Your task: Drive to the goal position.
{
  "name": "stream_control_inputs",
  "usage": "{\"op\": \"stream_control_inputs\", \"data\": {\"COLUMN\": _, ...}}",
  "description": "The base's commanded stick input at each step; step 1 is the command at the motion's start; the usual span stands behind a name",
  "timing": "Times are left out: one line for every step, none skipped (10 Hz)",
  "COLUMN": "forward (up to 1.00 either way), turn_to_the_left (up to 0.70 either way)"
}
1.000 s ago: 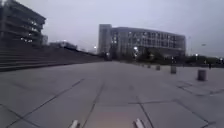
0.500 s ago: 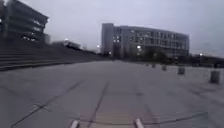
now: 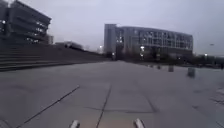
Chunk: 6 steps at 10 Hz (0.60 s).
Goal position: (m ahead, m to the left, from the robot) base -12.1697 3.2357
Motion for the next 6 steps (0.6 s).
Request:
{"op": "stream_control_inputs", "data": {"forward": 0.97, "turn_to_the_left": 0.36}}
{"op": "stream_control_inputs", "data": {"forward": 0.00, "turn_to_the_left": 1.00}}
{"op": "stream_control_inputs", "data": {"forward": 0.00, "turn_to_the_left": 1.00}}
{"op": "stream_control_inputs", "data": {"forward": 0.00, "turn_to_the_left": 1.00}}
{"op": "stream_control_inputs", "data": {"forward": 0.00, "turn_to_the_left": 1.00}}
{"op": "stream_control_inputs", "data": {"forward": 0.00, "turn_to_the_left": 1.00}}
